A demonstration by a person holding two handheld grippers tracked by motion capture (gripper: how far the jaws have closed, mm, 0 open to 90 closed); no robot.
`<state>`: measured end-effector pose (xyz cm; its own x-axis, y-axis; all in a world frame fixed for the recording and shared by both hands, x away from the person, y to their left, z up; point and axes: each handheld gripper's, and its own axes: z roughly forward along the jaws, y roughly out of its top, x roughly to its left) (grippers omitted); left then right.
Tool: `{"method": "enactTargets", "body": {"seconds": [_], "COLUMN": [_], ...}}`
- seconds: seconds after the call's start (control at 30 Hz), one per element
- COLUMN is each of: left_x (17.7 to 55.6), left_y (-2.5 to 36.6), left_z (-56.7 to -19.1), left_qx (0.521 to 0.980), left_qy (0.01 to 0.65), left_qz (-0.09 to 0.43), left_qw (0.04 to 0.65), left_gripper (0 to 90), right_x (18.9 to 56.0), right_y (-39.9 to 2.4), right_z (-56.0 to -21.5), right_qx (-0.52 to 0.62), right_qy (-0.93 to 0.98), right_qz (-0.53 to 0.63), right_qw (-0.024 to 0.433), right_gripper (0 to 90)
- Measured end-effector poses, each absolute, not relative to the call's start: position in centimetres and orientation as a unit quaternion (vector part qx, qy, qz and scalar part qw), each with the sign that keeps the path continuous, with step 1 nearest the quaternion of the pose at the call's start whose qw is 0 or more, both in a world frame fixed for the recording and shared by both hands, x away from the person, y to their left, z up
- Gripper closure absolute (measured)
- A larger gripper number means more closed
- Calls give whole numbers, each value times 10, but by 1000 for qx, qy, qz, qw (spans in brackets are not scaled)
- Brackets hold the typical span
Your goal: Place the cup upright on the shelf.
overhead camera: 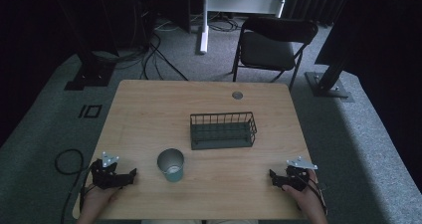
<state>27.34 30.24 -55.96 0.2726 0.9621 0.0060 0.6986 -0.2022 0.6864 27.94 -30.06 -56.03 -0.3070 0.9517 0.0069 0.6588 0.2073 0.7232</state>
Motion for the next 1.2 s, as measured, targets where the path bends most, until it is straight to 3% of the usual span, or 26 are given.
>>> {"method": "enactTargets", "body": {"seconds": [0.73, 1.2], "left_x": [273, 273], "left_y": [304, 304], "left_z": [-560, -560], "left_qx": [747, 748], "left_qy": [552, 551], "left_qz": [223, 222], "left_qw": [296, 296], "left_gripper": [5, 5], "right_x": [277, 281], "right_y": [-298, -281], "right_z": [-559, -538], "right_qx": [536, 505], "right_qy": [748, 759], "right_qz": [318, 341], "right_qw": [227, 231], "right_gripper": [127, 131]}}
